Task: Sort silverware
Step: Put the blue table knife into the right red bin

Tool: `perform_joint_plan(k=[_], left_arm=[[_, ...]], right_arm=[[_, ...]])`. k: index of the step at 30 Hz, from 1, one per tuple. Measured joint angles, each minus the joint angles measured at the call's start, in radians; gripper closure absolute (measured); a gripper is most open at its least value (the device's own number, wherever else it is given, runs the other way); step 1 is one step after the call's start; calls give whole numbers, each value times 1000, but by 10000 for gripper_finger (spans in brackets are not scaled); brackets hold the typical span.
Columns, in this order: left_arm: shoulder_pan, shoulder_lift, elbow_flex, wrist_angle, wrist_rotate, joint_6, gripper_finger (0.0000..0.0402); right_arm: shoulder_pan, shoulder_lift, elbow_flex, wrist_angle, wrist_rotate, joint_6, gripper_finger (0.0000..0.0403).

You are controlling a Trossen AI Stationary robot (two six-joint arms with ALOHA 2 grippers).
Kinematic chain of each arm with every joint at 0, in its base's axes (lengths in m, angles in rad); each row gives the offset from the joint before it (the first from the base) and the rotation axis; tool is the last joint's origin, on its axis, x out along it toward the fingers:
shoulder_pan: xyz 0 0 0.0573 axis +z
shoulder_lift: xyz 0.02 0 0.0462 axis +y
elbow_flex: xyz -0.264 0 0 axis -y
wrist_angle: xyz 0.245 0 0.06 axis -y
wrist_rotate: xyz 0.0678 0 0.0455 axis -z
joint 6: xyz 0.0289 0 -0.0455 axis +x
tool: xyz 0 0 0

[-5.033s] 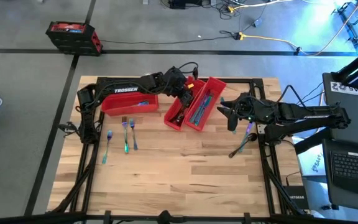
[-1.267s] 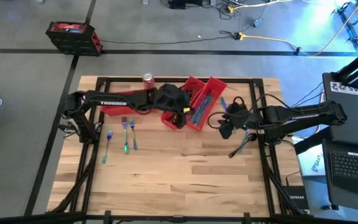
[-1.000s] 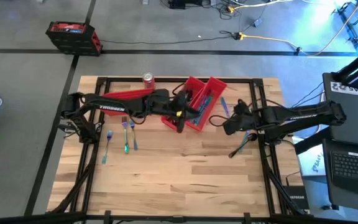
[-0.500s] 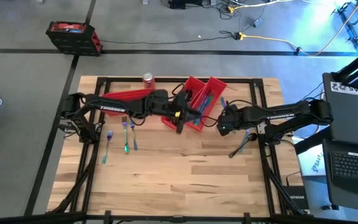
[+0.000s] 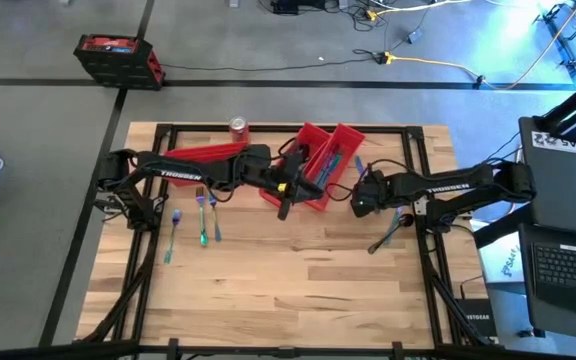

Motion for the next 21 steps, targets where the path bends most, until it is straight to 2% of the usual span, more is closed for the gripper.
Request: perform_joint_plan(k=[7, 16, 21], left_arm=[[2, 0, 0, -5, -1, 19, 357], [3, 1, 0, -16, -15, 5, 357], [5, 2, 0, -18, -49, 9, 357]], right_arm=[[-54, 10, -58, 106, 24, -61, 185], [-59, 31, -131, 217, 10, -64, 185], [-59, 32, -131, 222, -1, -66, 204]])
